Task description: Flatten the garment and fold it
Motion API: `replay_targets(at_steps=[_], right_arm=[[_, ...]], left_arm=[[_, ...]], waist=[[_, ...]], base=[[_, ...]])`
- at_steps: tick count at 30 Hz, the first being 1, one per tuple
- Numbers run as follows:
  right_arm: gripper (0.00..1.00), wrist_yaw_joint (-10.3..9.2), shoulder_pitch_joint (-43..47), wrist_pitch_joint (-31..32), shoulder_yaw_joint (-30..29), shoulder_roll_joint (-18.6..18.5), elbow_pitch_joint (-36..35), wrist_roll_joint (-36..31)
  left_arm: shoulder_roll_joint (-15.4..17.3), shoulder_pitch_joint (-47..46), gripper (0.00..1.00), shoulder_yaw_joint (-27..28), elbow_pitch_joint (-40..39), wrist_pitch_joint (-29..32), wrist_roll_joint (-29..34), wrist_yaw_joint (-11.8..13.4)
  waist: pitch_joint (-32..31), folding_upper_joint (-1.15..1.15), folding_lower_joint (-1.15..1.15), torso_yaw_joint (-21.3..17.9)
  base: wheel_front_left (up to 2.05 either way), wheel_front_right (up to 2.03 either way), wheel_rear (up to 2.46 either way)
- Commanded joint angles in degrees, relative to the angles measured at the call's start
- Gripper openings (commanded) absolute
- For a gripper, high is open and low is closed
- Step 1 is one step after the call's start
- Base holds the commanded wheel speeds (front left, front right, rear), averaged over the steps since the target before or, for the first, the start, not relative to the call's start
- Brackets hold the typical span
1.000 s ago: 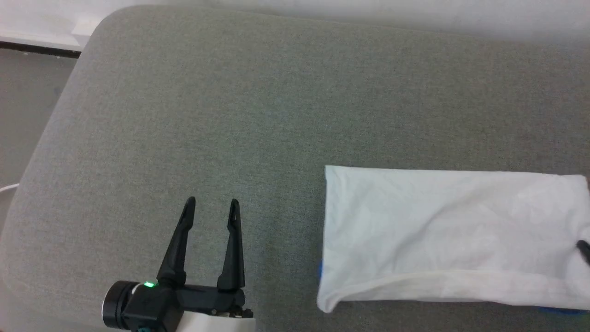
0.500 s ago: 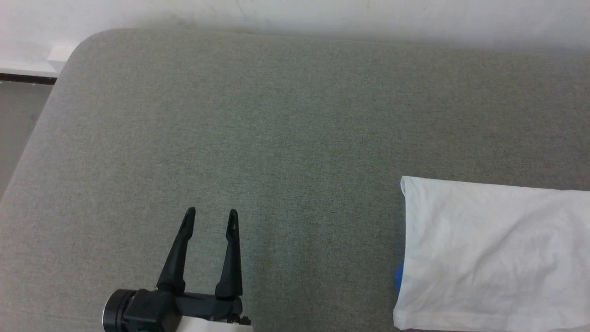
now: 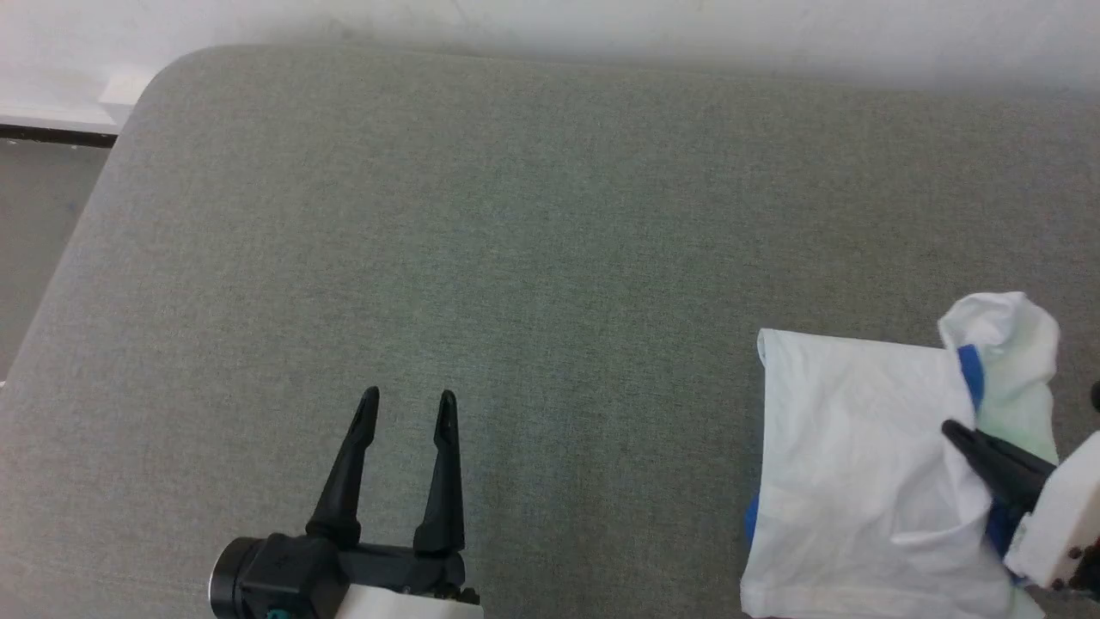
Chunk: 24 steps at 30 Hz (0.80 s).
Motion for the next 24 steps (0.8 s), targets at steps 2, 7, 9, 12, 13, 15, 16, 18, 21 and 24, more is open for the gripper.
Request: replay_targets(at_steps=[2,7,9,12,13,15,16,18,21,24], right_arm=[[0.00,-0.04,0.5,1.1,2.1,0.8,-1.5,0.2],[0.00,-0.04,-0.9,3.0,7.3,2.6,-3.3,-0.4],[0.00,-0.04,-1.8,3.4,9.4,3.3,-3.0,-1.1],[0.00,-0.04,-3.2,3.4,12.0,4.3,-1.7,-2.5],[0.00,-0.04,-3.6,3.4,12.6,4.7,-1.1,-3.1],[0.00,-0.04,-4.3,3.2,13.5,5.3,0.5,-4.3],[0.00,-0.04,-4.6,3.2,13.8,5.6,1.4,-5.1],[0.00,-0.04,-4.9,3.2,14.4,6.0,3.3,-6.7],[0.00,-0.04,-5.0,3.4,14.0,7.2,6.5,-9.1],[0.00,-0.04,-5.5,2.6,13.5,7.6,9.5,-12.0]], left_arm=[[-0.4,-0.6,1.00,0.3,0.2,-0.3,-0.6,-0.4],[-1.1,-0.8,1.00,0.4,0.5,-0.3,-0.5,-0.9],[-1.3,-1.0,1.00,0.3,0.6,-0.3,-0.4,-1.0],[-1.6,-1.4,1.00,-0.1,0.8,-0.3,-0.4,-1.3],[-1.7,-1.6,1.00,-0.3,0.9,-0.3,-0.4,-1.3],[-1.9,-1.9,1.00,-0.5,1.0,-0.3,-0.4,-1.4],[-1.9,-2.0,1.00,-0.6,1.1,-0.3,-0.4,-1.4],[-2.0,-2.3,1.00,-0.7,1.2,-0.3,-0.4,-1.4],[-2.2,-2.5,1.00,-0.8,1.2,-0.3,-0.6,-1.4],[-2.3,-2.6,1.00,-1.1,1.3,-0.3,-0.7,-1.3]], waist=[[0.2,0.00,0.00,0.6],[0.7,0.00,0.00,1.6],[1.1,0.00,0.00,2.0],[1.6,0.00,0.00,2.8],[1.8,0.00,0.00,3.0],[2.2,0.00,0.00,3.6],[2.4,0.00,0.00,3.9],[2.8,0.00,0.00,4.5],[3.1,0.00,0.00,5.2],[3.3,0.00,0.00,5.8]], base=[[0.00,0.00,0.00],[0.00,0.00,0.00],[0.00,0.00,0.00],[0.00,0.00,0.00],[0.00,0.00,0.00],[0.00,0.00,0.00],[0.00,0.00,0.00],[0.00,0.00,0.00],[0.00,0.00,0.00],[0.00,0.00,0.00]])
